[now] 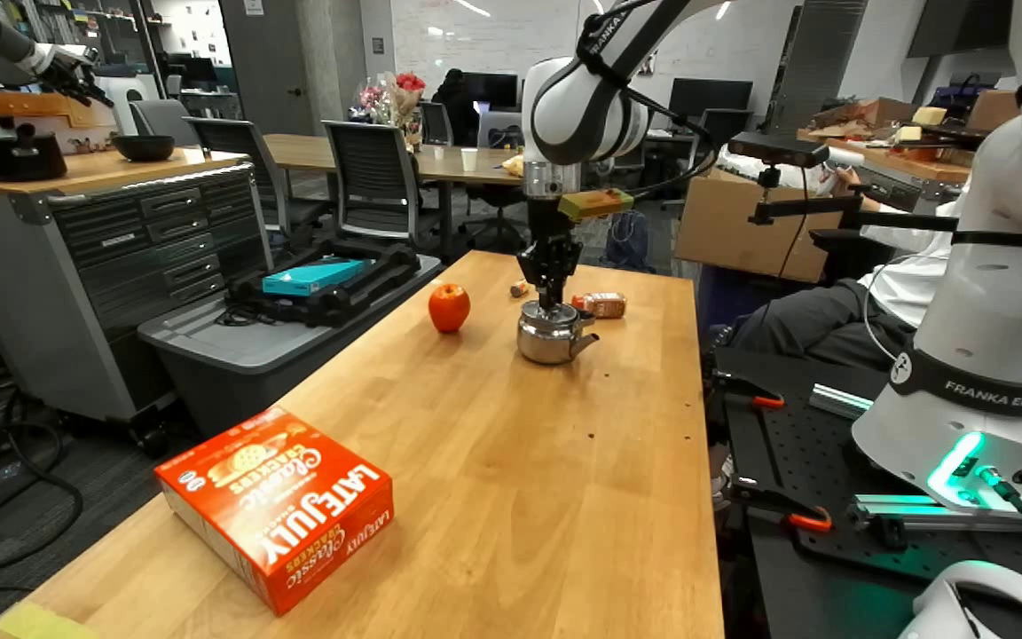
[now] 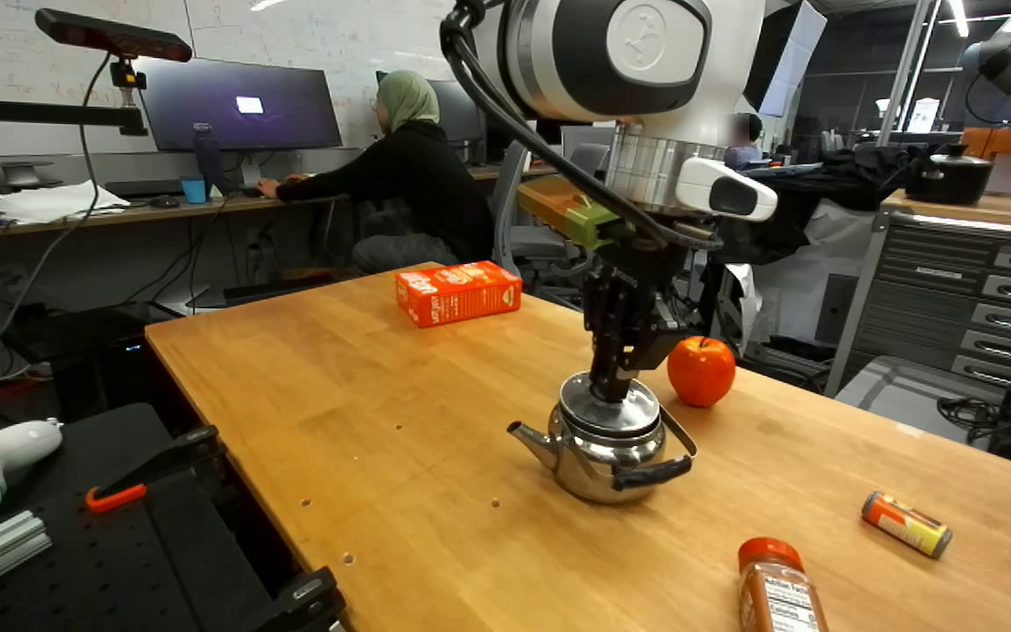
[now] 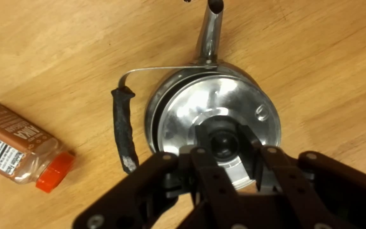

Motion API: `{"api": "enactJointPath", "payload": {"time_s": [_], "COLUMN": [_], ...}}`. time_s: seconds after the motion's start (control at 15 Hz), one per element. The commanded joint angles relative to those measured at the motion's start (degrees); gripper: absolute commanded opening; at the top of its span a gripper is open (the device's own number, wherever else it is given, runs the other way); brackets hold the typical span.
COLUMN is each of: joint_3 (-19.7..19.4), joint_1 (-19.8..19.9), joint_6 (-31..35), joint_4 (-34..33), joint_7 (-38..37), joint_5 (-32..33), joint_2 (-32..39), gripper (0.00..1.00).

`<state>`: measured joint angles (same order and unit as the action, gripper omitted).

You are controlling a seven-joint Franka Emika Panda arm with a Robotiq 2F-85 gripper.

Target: Pick up the lid and place it on the teapot

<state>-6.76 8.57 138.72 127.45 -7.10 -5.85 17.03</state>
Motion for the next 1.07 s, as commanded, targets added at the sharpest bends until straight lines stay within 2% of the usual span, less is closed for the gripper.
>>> {"api": "enactJointPath", "payload": {"time_s": [0.0, 0.6, 1.0], "joint_3": [-0.3, -1.0, -2.2], "joint_1": [0.0, -0.8, -2.0], "joint_6": [0.1, 1.8, 1.8], "joint_4": [-1.8, 0.5, 1.1], "joint_7": [0.1, -0.6, -4.0], "joint_5": [-0.6, 2.3, 8.7], "joint_2": [1.7, -0.3, -0.3], "gripper": [0.08, 0.08, 0.08]}}
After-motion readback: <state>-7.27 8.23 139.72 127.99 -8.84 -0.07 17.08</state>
